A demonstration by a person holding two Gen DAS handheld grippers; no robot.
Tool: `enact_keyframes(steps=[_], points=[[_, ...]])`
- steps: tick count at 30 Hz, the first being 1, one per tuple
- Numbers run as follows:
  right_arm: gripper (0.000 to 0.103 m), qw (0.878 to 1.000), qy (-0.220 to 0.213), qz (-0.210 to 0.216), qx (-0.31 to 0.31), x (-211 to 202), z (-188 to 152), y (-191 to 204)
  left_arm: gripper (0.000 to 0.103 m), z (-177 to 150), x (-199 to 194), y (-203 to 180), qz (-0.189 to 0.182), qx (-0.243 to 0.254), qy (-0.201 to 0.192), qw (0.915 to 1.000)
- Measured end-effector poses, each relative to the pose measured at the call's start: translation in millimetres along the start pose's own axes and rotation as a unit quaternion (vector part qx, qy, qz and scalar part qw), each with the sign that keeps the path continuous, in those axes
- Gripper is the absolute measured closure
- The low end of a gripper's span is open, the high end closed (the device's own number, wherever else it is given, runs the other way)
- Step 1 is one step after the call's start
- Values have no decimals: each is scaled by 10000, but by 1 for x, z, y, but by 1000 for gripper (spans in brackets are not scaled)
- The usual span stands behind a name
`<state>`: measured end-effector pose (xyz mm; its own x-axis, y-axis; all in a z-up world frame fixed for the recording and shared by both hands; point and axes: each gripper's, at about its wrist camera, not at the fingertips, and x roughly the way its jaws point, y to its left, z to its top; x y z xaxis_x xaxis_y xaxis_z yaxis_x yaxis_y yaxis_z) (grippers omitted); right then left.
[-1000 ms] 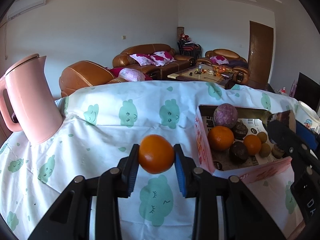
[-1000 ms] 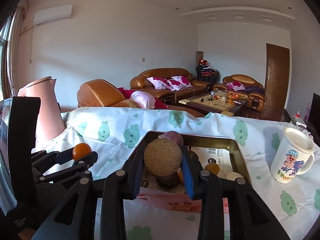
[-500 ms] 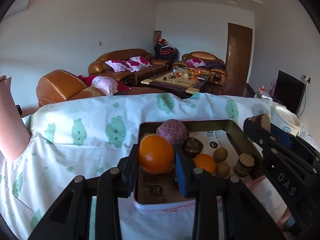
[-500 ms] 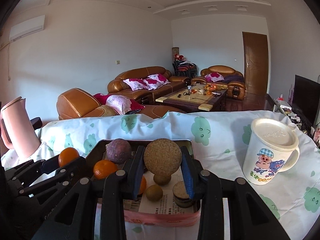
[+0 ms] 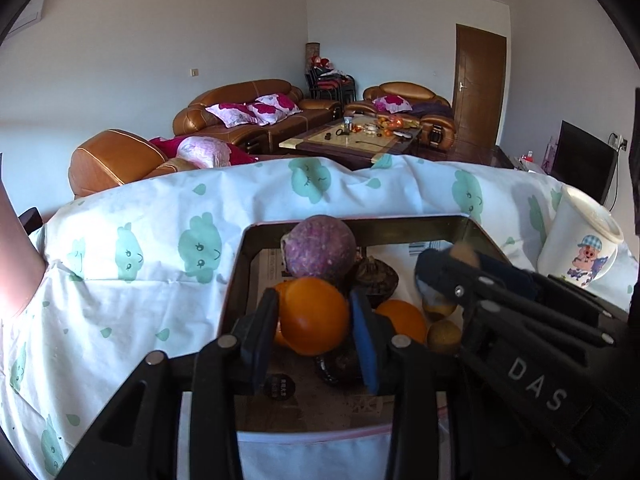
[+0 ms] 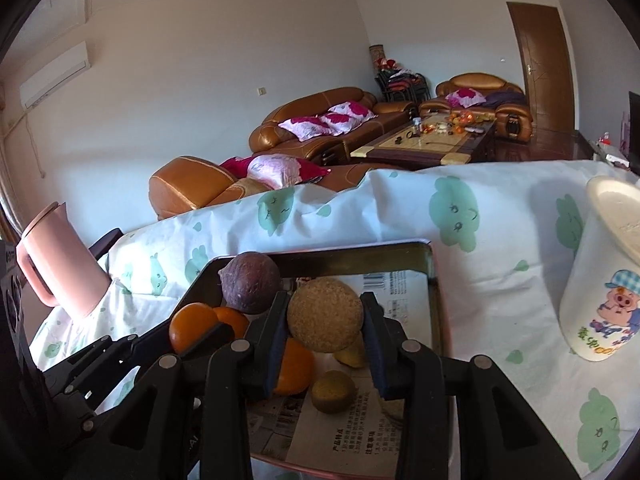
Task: Organize fruits
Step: 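Release the slice and orange into the tin box with both grippers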
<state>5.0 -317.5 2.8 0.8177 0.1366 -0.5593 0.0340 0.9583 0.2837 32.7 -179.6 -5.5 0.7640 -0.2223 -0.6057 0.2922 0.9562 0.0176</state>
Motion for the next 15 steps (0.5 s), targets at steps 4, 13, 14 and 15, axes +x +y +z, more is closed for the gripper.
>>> enact_keyframes(steps=[4, 13, 14, 15], points=[[50, 9998, -131, 134, 54, -7, -1, 1, 5, -1, -13, -2, 225, 79, -286, 9993], [29, 9934, -1059, -428, 54, -46, -3, 2, 0, -13, -43, 2, 401, 73, -653, 9970], [29, 9924, -1129, -487, 51, -48, -4, 2, 0, -14, -44, 3, 440, 57, -666, 9968], [29, 9911, -1218, -529, 38, -51, -5, 3, 0, -15, -46, 5, 473, 36, -691, 9965]])
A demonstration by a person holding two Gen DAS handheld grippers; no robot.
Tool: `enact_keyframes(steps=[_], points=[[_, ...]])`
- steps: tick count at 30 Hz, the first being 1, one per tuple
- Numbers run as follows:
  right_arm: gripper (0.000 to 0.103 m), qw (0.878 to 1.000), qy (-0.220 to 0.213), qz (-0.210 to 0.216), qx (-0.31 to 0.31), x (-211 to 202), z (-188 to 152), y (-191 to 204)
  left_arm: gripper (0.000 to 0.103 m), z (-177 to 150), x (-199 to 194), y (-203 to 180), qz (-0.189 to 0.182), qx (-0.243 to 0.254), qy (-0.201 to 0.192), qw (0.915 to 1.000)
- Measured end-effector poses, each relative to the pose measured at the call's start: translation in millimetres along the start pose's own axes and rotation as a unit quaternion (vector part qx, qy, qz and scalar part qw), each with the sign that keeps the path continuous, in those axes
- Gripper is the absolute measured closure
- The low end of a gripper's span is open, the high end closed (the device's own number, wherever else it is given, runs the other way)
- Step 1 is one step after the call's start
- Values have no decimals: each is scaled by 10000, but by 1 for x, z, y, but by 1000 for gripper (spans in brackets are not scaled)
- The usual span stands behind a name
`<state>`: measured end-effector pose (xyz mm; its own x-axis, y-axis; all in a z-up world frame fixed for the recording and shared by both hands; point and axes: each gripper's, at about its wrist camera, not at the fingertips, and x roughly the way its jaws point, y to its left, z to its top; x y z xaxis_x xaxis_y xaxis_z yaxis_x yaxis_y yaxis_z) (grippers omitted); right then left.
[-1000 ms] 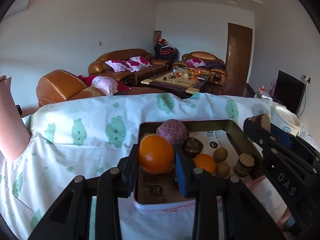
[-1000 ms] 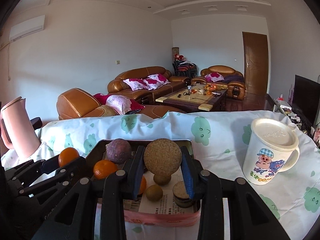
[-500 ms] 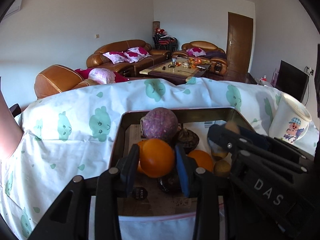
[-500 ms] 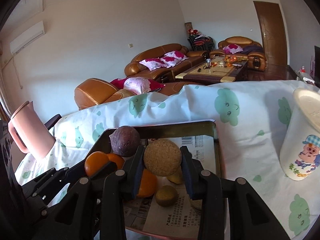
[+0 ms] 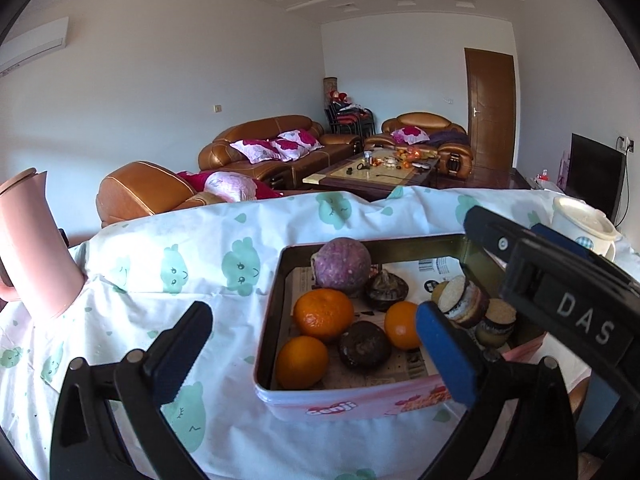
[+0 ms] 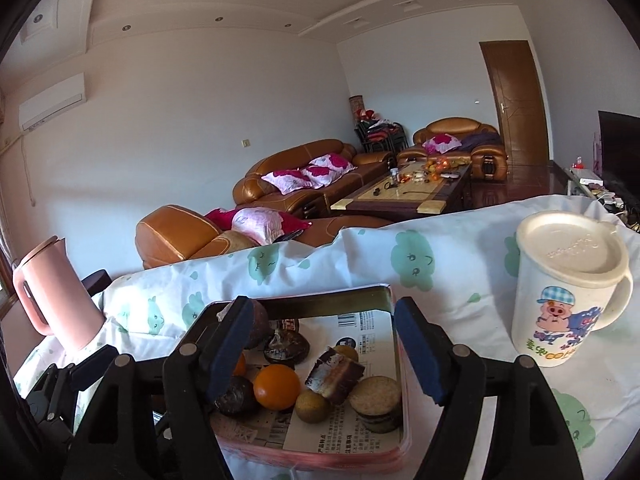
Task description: Organize fruits
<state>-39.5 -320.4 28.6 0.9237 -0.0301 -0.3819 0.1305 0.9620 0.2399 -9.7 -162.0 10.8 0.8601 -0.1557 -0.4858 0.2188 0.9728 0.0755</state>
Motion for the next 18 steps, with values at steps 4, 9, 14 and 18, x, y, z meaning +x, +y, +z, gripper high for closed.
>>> enact_keyframes(steps=[4, 9, 14, 18], points=[[29, 9986, -407, -232, -232, -16, -5, 6, 0, -2, -10, 7, 87, -49, -204, 9997], [28, 9957, -711, -420, -420, -37, -10, 14, 0, -7, -20, 16, 102, -72, -279, 9995], [28, 9931, -1000, -502, -339, -62, -18, 15, 0, -12, -31, 18, 103, -53, -396, 9991], [26, 9913, -1141, -565, -345, -73, -22, 18, 0, -16, -38, 19, 102, -37, -478, 9988]])
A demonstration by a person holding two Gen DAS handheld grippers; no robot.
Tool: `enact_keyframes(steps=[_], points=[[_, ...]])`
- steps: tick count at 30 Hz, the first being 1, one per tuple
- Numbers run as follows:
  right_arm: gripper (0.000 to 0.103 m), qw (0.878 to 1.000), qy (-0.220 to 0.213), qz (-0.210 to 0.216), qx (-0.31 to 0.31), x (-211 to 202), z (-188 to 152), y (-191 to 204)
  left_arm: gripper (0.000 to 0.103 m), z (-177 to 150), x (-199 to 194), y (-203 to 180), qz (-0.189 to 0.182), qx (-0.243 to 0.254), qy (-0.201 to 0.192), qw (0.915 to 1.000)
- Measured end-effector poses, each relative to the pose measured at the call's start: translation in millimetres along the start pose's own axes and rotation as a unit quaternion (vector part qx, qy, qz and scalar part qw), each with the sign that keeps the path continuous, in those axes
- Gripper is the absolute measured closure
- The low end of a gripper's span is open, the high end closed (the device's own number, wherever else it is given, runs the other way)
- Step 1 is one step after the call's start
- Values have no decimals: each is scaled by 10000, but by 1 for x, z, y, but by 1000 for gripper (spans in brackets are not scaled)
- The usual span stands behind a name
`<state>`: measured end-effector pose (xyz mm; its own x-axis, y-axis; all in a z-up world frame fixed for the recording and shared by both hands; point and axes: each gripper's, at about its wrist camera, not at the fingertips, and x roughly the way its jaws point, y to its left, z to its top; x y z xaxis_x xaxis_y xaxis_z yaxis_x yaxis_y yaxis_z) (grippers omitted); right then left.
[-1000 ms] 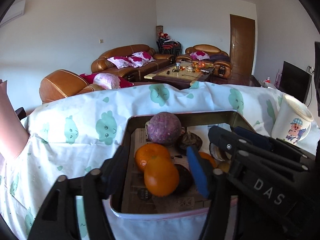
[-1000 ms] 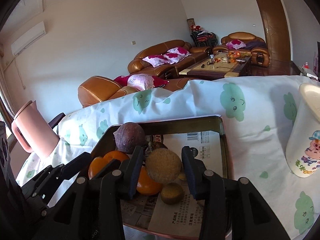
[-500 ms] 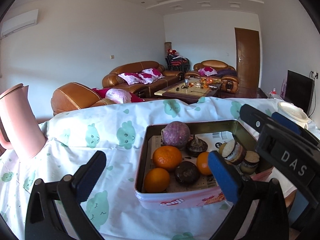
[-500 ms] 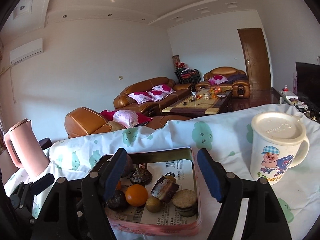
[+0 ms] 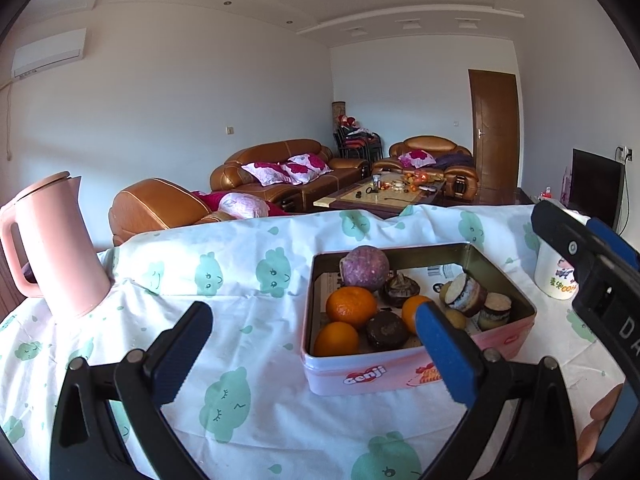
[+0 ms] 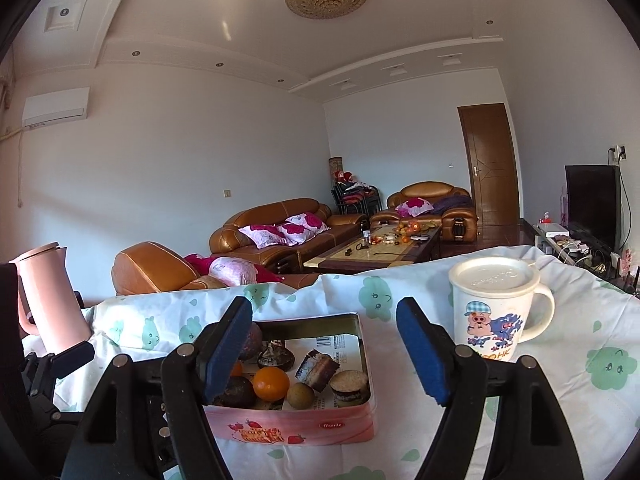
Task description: Organize fruits
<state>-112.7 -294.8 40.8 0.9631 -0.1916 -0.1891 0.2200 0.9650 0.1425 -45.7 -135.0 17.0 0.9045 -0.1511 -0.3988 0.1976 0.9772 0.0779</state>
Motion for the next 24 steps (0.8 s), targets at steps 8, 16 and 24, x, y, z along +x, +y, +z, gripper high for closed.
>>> enact_keyframes(steps=[8, 16, 24], points=[[24, 9999, -97, -63, -71, -8, -1, 2, 0, -2, -5, 3, -1, -62, -36, 10000], [24, 9999, -107, -98, -20, -11, -2, 0, 0, -2, -5, 3, -5, -67, -34, 10000], [24, 9999, -122, -104, -57, -12, -1, 2, 0, -2, -6, 3, -4, -72, -38, 10000]])
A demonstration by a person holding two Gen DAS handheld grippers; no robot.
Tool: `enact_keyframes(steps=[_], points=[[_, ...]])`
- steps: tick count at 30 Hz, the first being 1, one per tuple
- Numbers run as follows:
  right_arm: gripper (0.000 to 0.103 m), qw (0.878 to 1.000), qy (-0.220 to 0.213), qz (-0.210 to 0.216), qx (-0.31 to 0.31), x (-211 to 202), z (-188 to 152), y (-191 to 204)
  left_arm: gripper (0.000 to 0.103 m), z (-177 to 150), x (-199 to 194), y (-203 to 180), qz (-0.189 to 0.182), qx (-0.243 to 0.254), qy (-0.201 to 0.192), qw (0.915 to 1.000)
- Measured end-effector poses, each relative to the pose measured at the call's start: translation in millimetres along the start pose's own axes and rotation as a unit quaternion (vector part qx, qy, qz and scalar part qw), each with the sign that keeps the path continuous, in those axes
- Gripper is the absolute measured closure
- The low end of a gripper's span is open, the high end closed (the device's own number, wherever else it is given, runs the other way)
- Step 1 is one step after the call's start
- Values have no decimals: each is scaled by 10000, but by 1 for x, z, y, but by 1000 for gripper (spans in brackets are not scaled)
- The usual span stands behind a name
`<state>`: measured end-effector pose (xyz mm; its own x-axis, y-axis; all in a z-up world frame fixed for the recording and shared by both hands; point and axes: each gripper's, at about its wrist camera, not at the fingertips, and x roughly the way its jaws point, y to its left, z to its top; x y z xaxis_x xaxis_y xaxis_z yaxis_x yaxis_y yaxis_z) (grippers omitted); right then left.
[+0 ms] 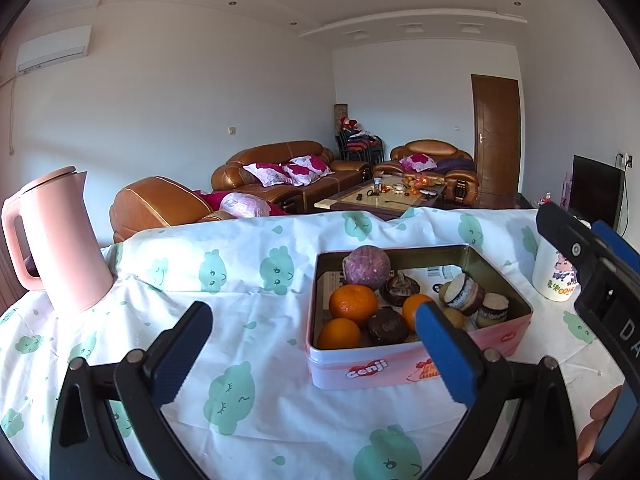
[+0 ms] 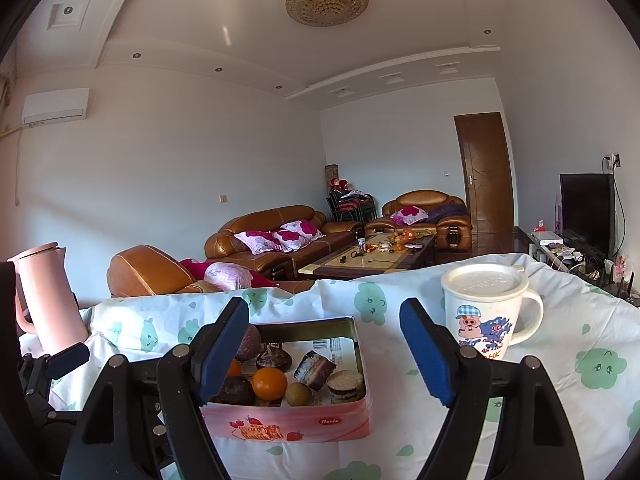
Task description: Organize fruits
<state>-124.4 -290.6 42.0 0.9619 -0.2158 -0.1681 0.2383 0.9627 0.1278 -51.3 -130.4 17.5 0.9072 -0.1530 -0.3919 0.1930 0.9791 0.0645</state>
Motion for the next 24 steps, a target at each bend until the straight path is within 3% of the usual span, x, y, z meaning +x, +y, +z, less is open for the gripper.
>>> enact_keyframes(steps=[24], points=[[23, 9999, -69, -86, -34, -5, 1, 2, 0, -2, 0, 0, 107, -67, 106, 9999]])
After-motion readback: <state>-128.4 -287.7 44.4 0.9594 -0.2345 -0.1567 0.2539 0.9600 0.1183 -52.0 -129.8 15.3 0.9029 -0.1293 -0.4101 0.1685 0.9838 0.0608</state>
